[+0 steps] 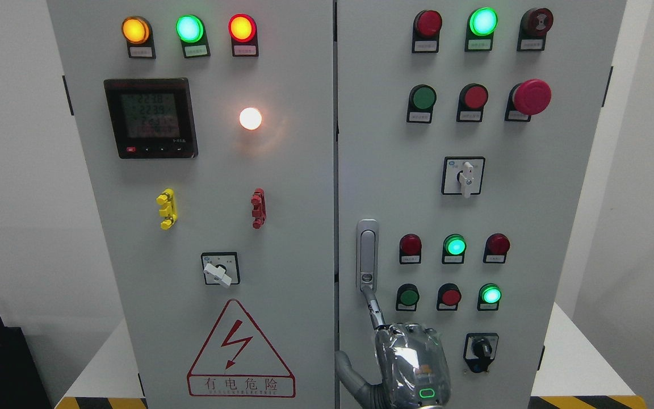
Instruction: Release door handle
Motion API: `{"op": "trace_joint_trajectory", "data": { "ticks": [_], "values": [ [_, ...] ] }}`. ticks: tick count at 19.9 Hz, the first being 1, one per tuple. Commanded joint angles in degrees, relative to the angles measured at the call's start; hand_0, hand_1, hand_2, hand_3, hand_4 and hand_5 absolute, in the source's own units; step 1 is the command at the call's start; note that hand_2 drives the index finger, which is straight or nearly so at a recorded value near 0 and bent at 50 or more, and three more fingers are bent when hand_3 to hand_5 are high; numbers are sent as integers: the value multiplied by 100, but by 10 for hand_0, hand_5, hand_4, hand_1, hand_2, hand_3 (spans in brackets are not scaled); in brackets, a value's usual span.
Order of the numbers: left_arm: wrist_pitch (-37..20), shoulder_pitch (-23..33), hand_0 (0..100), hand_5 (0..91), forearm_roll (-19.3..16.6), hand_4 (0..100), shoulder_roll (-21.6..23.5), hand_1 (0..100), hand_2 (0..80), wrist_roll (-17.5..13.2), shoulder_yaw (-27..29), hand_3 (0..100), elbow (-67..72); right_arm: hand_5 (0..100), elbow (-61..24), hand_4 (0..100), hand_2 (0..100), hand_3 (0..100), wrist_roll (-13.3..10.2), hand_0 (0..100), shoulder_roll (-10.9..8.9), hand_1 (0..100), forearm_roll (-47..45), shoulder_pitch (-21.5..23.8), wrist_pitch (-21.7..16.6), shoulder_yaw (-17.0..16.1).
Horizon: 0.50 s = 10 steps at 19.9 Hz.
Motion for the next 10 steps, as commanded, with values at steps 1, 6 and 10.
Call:
{"op": "trace_joint_trajectory", "data": {
  "ticks": [1, 6, 10],
  "values": [
    [4, 0, 120, 0, 0, 0, 0, 389, 0, -1, 62, 0, 97, 1000, 2, 1000, 0, 1000, 11, 313, 1, 218, -14, 20, 3, 2],
    [4, 0, 120, 0, 0, 0, 0, 389, 0, -1, 62, 0, 97, 1000, 2, 1000, 0, 1000, 115, 314, 1, 220, -14, 20, 3, -7],
    [4, 0, 120, 0, 0, 0, 0, 389, 0, -1, 62, 0, 97, 1000, 2, 1000, 0, 1000, 169, 315, 1, 220, -22, 20, 3, -7]
  ]
}}
